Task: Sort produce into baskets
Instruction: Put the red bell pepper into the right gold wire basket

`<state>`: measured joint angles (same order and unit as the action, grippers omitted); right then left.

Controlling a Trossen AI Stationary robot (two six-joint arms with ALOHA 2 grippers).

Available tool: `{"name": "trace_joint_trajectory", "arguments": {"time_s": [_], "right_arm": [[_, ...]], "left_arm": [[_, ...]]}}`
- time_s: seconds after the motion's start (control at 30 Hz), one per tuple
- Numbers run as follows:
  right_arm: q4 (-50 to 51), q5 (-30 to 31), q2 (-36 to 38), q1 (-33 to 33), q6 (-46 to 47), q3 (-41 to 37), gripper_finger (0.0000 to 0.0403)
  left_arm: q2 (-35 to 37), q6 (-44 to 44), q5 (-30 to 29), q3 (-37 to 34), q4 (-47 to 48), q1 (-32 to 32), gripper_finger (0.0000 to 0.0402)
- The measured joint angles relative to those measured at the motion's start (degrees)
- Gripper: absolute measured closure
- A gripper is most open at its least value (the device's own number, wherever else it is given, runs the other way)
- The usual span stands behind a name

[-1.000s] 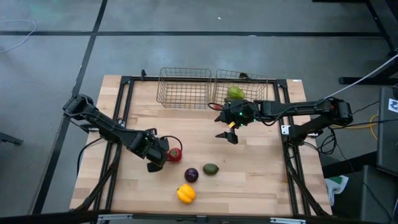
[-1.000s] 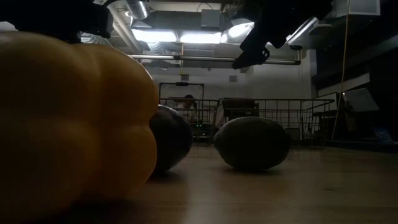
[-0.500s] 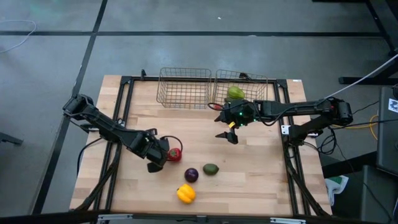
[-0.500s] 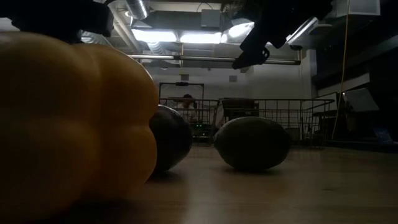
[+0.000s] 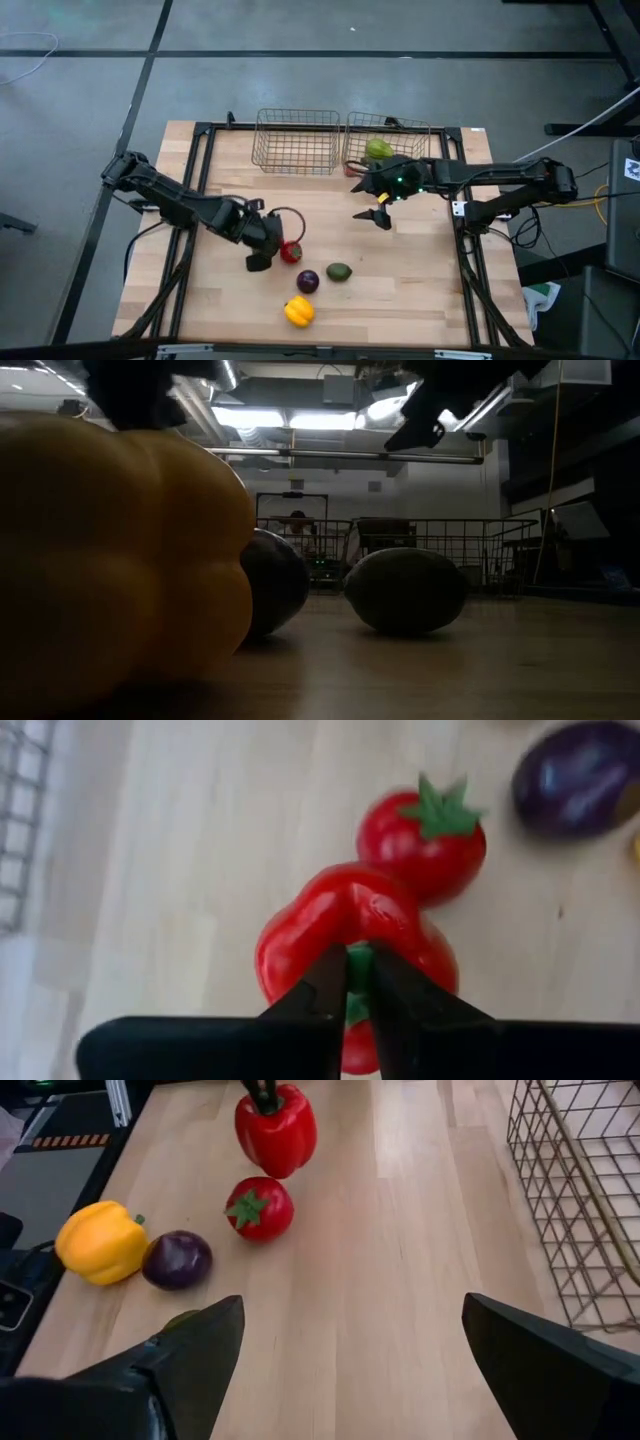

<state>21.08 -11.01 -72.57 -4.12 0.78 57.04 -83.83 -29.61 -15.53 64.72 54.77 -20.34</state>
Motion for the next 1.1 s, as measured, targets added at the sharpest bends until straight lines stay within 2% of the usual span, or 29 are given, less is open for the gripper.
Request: {"name": "trace_joint_trajectory", "arguments": {"time_s": [0.2, 0.47, 0.67, 0.83, 1.1], "right_arm": [[5.38, 0.01, 3.83, 0.00, -0.02, 0.00, 0.0029], [13.20, 0.01, 6.55, 0.02, 0.25, -0.01, 0.0029], [14.59, 0.01, 8.63, 0.00, 0.31, 0.00, 0.0029], [14.70, 0.40, 10.82, -0.02, 0.31, -0.02, 0.0029], [14.50, 5.07, 12.76, -0.02, 0.38, -0.02, 0.0029]], "left_arm": [[0.00, 8.22, -0.33, 2.95, -5.33, 6.21, 0.0374], [0.00, 19.64, -0.39, 3.12, -25.49, 14.97, 0.0373], [-1.04, 25.99, -0.42, 3.16, -42.46, 21.15, 0.0376], [-5.83, 29.55, -0.40, 3.16, -55.75, 25.63, 0.0373], [-16.85, 32.64, -0.31, 3.14, -78.00, 32.70, 0.0368]]}}
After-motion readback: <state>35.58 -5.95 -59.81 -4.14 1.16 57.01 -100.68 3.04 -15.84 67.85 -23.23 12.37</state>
